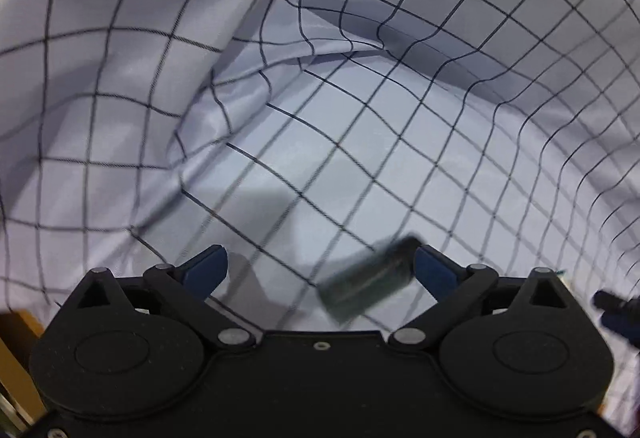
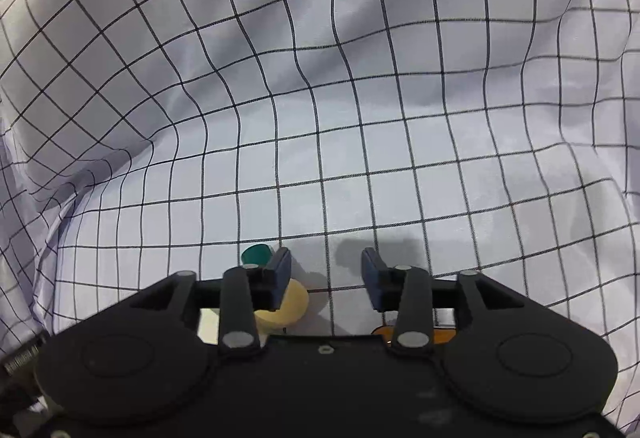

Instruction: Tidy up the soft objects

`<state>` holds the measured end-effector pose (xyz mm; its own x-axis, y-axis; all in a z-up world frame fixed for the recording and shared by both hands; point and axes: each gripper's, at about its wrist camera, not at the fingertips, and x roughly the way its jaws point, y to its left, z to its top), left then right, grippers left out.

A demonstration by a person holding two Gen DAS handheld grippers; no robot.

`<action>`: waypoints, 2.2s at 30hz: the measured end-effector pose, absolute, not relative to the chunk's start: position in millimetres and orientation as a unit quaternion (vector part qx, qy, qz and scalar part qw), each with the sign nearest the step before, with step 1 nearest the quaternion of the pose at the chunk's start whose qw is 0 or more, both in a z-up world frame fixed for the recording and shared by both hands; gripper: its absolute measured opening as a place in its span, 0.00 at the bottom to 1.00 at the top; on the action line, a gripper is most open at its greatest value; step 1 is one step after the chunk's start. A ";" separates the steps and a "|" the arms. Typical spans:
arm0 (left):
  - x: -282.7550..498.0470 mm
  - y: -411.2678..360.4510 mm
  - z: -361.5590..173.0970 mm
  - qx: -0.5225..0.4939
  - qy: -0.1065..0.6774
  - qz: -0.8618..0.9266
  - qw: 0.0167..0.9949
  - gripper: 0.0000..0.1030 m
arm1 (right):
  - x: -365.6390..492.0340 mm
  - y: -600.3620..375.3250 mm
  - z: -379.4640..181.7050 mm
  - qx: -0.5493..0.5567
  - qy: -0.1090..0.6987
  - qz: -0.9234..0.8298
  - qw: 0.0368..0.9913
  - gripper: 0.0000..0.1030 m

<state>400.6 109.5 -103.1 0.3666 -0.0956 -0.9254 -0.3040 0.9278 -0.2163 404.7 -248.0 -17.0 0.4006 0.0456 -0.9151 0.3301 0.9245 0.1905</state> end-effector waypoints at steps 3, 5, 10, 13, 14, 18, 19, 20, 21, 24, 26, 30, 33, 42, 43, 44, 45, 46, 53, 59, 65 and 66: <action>405.8 94.8 -101.9 -0.178 0.564 0.068 0.803 0.94 | 394.2 -251.2 -12.0 0.162 0.533 -0.088 0.826 0.43; 407.9 86.2 -103.3 -0.183 0.571 0.066 0.798 0.94 | 386.2 -255.2 -9.0 0.159 0.530 -0.086 0.829 0.45; 410.7 76.9 -109.9 -0.202 0.583 0.070 0.784 0.94 | 364.3 -267.7 -3.3 0.150 0.523 -0.085 0.835 0.46; 411.7 73.9 -111.4 -0.206 0.586 0.080 0.779 0.93 | 351.2 -280.2 -3.8 0.153 0.523 -0.085 0.834 0.46; 412.5 73.9 -112.0 -0.209 0.586 0.086 0.778 0.93 | 348.1 -284.6 -4.2 0.154 0.523 -0.084 0.834 0.46; 414.8 76.5 -112.0 -0.216 0.581 0.108 0.777 0.94 | 334.9 -298.1 -1.7 0.153 0.521 -0.083 0.836 0.46; 415.5 76.9 -112.5 -0.217 0.580 0.113 0.777 0.94 | 330.9 -301.1 -0.6 0.152 0.520 -0.083 0.836 0.47; 416.1 77.1 -113.0 -0.217 0.580 0.117 0.776 0.93 | 329.4 -303.0 1.1 0.152 0.520 -0.084 0.837 0.47; 416.4 77.3 -113.6 -0.218 0.580 0.121 0.776 0.93 | 325.8 -305.3 2.5 0.152 0.519 -0.083 0.837 0.47; 416.6 77.0 -114.2 -0.217 0.579 0.129 0.775 0.91 | 317.8 -308.8 6.6 0.149 0.517 -0.081 0.839 0.47; 417.0 76.1 -114.3 -0.215 0.581 0.131 0.774 0.90 | 314.9 -309.3 8.6 0.147 0.516 -0.080 0.840 0.47; 414.3 76.3 -113.2 -0.218 0.582 0.130 0.772 0.90 | 305.3 -310.5 13.3 0.145 0.515 -0.076 0.842 0.48; 415.5 75.4 -114.4 -0.217 0.585 0.130 0.771 0.88 | 302.4 -310.8 15.8 0.145 0.517 -0.073 0.841 0.48; 415.9 72.3 -109.9 -0.207 0.574 0.103 0.785 0.66 | 317.6 -298.2 16.8 0.148 0.520 -0.059 0.840 0.50; 416.0 70.8 -109.9 -0.201 0.573 0.100 0.788 0.66 | 319.2 -296.8 16.6 0.147 0.521 -0.055 0.839 0.51; 416.1 69.1 -109.6 -0.196 0.572 0.096 0.791 0.66 | 323.2 -294.9 16.1 0.144 0.522 -0.052 0.839 0.51; 416.6 66.6 -109.3 -0.189 0.570 0.088 0.795 0.66 | 325.2 -292.6 16.4 0.141 0.522 -0.050 0.839 0.51; 416.9 63.6 -108.5 -0.180 0.568 0.079 0.799 0.66 | 326.8 -291.1 16.9 0.138 0.523 -0.050 0.840 0.51; 419.8 37.8 -103.1 -0.079 0.560 0.027 0.825 0.66 | 350.1 -281.8 5.1 0.157 0.550 -0.041 0.819 0.51; 426.1 34.6 -112.9 -0.040 0.569 0.009 0.821 0.66 | 367.2 -278.6 0.1 0.197 0.560 -0.023 0.804 0.52; 428.1 38.7 -115.3 -0.034 0.575 -0.007 0.817 0.67 | 382.2 -252.8 -8.4 0.169 0.566 -0.011 0.807 0.53; 428.0 39.0 -115.2 -0.034 0.575 -0.007 0.818 0.67 | 384.5 -248.2 -10.9 0.159 0.568 -0.010 0.807 0.53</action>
